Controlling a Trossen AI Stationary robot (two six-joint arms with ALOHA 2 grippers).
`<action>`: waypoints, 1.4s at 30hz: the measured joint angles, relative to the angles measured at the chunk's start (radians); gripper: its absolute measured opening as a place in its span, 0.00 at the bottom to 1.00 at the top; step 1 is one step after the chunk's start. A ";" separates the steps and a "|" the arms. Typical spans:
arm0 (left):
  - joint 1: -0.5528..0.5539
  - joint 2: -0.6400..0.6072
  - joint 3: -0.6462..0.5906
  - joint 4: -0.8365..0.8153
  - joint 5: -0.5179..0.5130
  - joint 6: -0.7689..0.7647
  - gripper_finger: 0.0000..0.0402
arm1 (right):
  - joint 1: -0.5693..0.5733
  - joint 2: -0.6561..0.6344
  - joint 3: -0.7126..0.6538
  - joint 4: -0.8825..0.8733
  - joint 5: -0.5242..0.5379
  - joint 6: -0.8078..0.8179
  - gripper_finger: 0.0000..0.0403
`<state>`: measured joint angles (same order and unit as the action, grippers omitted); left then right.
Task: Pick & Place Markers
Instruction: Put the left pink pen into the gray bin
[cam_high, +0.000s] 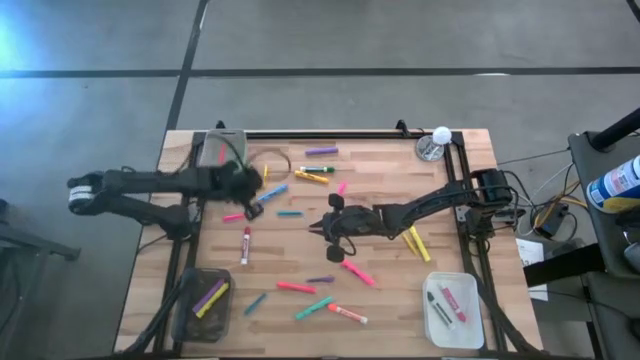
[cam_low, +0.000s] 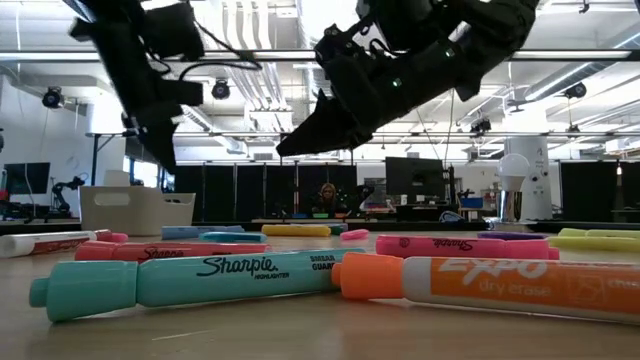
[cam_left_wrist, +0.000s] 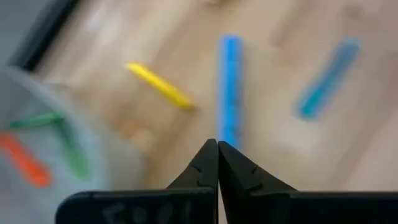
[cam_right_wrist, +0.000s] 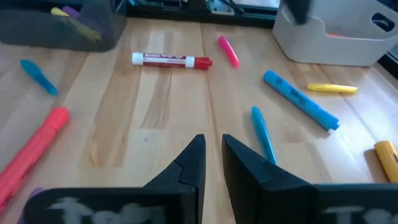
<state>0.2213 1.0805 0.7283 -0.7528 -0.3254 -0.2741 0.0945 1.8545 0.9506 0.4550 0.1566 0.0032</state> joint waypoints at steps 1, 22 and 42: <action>-0.054 0.000 -0.014 0.008 -0.005 -0.032 0.01 | 0.003 0.000 -0.017 0.023 0.000 0.001 0.11; -0.174 0.201 -0.084 -0.004 0.034 -0.062 0.11 | 0.038 -0.013 -0.143 0.170 -0.003 0.008 0.08; -0.034 0.271 -0.085 0.011 0.118 0.036 0.25 | 0.039 -0.013 -0.143 0.170 -0.003 0.015 0.08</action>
<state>0.1868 1.3514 0.6430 -0.7414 -0.2071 -0.2379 0.1333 1.8412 0.8074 0.6247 0.1532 0.0185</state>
